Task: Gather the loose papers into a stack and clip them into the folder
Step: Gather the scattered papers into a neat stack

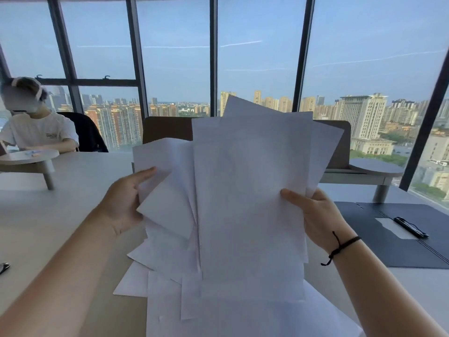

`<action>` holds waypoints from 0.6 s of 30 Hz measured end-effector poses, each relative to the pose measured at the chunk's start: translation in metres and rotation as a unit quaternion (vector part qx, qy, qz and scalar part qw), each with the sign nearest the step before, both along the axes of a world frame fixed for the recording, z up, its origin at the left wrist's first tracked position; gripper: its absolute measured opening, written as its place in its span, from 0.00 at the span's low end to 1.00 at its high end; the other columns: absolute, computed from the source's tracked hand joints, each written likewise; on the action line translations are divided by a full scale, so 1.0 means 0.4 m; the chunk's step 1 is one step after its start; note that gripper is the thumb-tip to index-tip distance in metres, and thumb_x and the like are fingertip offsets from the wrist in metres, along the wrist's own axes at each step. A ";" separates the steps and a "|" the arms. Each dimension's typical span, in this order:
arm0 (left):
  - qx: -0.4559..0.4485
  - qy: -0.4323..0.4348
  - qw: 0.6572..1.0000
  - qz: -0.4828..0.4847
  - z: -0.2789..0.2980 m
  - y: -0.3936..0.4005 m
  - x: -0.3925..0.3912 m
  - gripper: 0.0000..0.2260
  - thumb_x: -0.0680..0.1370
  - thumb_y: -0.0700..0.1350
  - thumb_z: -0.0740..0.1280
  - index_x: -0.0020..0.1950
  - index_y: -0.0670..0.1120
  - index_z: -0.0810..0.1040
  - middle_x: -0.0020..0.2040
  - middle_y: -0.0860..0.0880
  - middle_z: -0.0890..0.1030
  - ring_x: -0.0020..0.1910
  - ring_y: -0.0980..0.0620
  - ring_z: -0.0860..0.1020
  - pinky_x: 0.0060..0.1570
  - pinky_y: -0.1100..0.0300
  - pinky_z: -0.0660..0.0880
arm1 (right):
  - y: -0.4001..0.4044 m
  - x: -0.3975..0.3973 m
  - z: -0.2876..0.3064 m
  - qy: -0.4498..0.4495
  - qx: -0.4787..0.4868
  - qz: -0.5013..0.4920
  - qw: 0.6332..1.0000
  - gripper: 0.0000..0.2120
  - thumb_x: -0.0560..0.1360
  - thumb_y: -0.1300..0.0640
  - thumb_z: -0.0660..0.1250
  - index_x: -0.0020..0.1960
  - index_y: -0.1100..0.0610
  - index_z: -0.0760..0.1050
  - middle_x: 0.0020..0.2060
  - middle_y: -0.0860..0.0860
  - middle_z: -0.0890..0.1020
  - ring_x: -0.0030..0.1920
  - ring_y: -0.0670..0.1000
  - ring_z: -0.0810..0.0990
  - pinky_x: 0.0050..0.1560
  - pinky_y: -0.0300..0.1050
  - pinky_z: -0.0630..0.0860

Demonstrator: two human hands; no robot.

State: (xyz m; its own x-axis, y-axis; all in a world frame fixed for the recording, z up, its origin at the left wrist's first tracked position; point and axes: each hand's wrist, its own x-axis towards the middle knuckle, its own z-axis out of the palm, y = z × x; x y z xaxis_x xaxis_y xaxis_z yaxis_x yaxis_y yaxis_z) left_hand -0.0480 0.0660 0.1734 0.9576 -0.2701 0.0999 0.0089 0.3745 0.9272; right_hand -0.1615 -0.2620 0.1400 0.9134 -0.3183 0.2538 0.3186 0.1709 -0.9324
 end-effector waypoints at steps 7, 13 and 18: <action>0.114 -0.063 0.991 0.042 0.039 -0.090 -0.066 0.20 0.78 0.47 0.67 0.26 0.51 0.85 0.27 0.53 0.84 0.36 0.48 0.83 0.35 0.61 0.76 | 0.027 -0.002 0.059 0.015 -0.116 -0.008 0.993 0.05 0.76 0.68 0.69 0.47 0.61 0.83 0.38 0.53 0.87 0.36 0.53 0.86 0.38 0.46 0.83; 0.133 -0.043 0.990 -0.010 -0.021 -0.157 -0.083 0.13 0.83 0.48 0.62 0.52 0.44 0.85 0.50 0.46 0.88 0.50 0.45 0.84 0.52 0.54 0.77 | 0.021 0.012 0.075 0.074 -0.041 -0.084 0.993 0.02 0.75 0.65 0.71 0.47 0.62 0.83 0.42 0.58 0.87 0.42 0.60 0.84 0.51 0.56 0.83; 0.094 -0.083 0.992 -0.006 -0.063 -0.159 -0.100 0.31 0.81 0.61 0.56 0.80 0.47 0.61 0.79 0.51 0.64 0.79 0.49 0.59 0.75 0.54 0.54 | 0.008 0.005 0.082 0.111 0.065 -0.098 0.987 0.14 0.75 0.64 0.72 0.59 0.66 0.80 0.56 0.64 0.85 0.57 0.66 0.83 0.60 0.66 0.78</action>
